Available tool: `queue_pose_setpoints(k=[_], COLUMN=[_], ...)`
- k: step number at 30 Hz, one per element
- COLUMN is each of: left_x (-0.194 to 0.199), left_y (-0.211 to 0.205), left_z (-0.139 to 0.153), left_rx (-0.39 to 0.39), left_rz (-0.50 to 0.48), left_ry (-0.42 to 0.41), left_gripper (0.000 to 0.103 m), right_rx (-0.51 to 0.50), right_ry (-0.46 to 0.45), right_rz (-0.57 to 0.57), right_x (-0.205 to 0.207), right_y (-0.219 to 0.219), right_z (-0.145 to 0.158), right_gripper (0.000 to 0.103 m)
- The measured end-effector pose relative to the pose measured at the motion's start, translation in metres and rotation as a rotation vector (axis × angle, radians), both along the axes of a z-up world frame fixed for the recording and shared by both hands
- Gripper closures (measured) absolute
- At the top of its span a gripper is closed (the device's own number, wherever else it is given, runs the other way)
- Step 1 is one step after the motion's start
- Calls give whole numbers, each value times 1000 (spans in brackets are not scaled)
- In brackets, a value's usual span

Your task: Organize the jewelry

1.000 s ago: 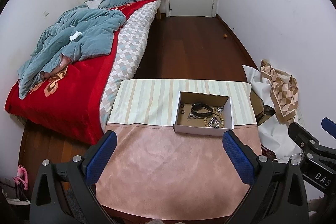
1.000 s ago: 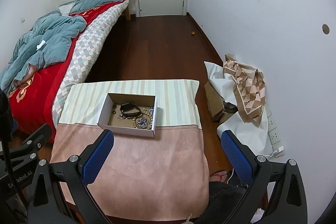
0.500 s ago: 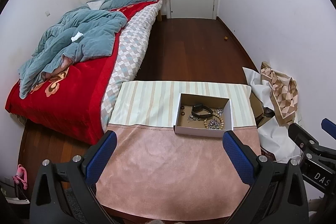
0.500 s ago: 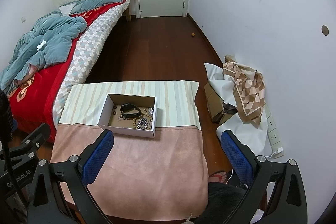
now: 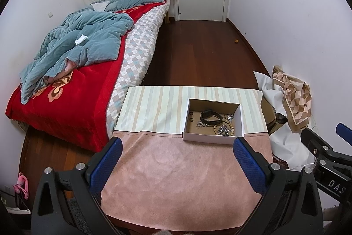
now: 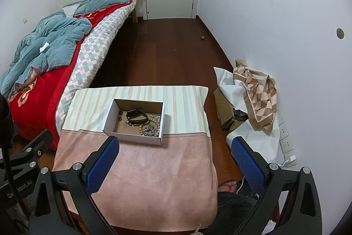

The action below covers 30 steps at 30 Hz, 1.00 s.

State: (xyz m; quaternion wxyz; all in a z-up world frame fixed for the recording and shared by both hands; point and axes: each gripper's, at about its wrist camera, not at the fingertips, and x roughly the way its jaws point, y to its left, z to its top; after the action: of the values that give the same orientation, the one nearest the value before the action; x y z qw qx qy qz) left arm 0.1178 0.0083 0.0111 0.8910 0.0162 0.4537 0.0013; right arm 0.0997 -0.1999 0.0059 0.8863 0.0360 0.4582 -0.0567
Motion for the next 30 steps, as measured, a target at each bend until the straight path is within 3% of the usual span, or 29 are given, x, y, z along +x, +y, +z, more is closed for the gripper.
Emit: queue_pose_setpoints(k=[30], left_x=[-4], left_y=[6], left_z=[3], left_rx=[-6], left_rz=[8], left_ry=[-10], left_gripper=[0], right_rx=[-4], right_ry=[5], right_rz=[12], right_x=[-2], right_y=[-2], right_z=[1], right_gripper=[0])
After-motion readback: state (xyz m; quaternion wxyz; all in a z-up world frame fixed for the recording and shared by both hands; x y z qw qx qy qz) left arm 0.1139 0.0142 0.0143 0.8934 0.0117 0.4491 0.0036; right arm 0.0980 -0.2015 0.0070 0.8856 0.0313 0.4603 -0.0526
